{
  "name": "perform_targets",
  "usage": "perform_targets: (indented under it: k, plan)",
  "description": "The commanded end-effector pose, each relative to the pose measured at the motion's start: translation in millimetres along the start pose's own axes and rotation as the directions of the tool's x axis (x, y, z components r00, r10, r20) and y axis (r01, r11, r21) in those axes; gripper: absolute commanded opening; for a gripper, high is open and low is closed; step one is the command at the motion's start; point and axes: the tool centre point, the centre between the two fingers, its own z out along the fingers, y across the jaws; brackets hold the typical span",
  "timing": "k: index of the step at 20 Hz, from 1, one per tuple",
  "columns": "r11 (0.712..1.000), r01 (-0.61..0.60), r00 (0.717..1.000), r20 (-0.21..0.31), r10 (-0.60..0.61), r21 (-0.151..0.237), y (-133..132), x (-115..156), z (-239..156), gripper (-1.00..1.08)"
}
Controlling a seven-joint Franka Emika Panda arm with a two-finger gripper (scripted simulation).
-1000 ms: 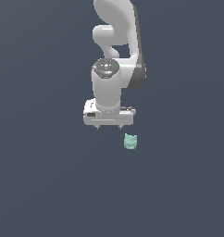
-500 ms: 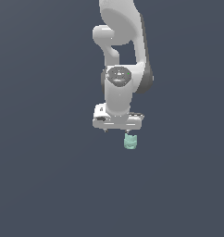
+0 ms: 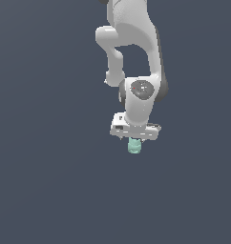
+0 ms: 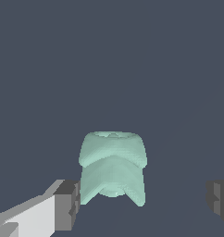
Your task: Pick up the object and move it to a goal position.
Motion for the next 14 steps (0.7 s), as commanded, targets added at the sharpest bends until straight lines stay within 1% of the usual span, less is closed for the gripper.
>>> perform_targets:
  k: [1, 6, 11, 14]
  plan:
    - [1.000, -0.016, 1.000, -0.003, 0.016, 0.000, -9, -1, 6, 1.00]
    - [1.000, -0.030, 1.000, -0.005, 0.030, 0.000, -19, -3, 12, 1.00]
    - [1.000, -0.028, 1.000, -0.005, 0.028, 0.000, -19, -3, 14, 1.00]
    - [1.000, -0.029, 1.000, -0.005, 0.029, 0.000, -19, -3, 22, 1.00]
